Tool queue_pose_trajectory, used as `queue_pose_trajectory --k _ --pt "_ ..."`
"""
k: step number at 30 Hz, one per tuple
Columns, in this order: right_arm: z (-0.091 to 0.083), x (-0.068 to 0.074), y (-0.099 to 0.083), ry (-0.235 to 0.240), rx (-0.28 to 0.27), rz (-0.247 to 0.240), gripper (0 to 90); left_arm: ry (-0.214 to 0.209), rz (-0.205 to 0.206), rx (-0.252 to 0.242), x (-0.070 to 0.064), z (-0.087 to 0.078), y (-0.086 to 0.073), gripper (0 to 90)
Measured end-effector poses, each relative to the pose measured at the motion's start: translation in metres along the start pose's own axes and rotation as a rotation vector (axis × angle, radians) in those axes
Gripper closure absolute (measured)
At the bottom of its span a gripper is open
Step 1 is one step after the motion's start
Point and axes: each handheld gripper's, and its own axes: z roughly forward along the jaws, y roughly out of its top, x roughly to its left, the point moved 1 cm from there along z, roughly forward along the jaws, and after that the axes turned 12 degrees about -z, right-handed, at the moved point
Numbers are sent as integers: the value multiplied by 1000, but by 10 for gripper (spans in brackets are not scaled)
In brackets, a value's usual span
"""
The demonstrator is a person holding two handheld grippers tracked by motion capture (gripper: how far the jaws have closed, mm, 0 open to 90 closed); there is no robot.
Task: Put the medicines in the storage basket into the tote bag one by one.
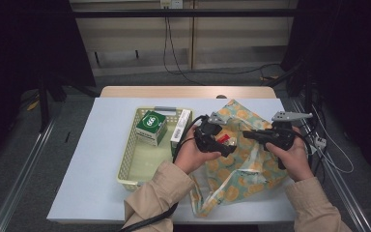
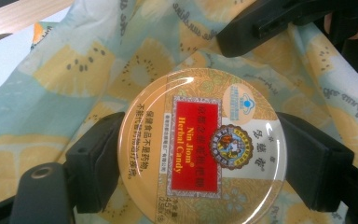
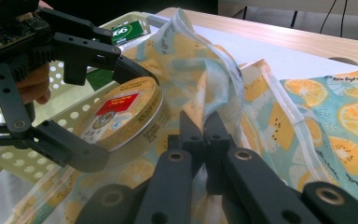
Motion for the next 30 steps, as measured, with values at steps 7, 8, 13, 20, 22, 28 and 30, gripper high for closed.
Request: queue_pose_trajectory --k 7,8,13,20,22,28,30 --pt "-1 0 1 -2 -12 5 900 10 -9 11 3 7 1 206" --pt "-2 0 2 1 -20 10 900 11 -19 22 5 8 1 207" --pt "-2 2 4 4 -26 5 900 35 -23 39 9 15 7 207" --pt "-3 -3 2 -9 -28 14 900 86 -26 65 22 37 23 156" --pt "-3 -4 0 -8 -27 13 900 73 -45 43 21 38 25 150" --pt "-3 -5 -2 -5 -21 16 900 51 -55 31 22 20 23 150" --pt "-2 -5 -3 -3 -14 17 900 57 -51 31 24 10 20 142"
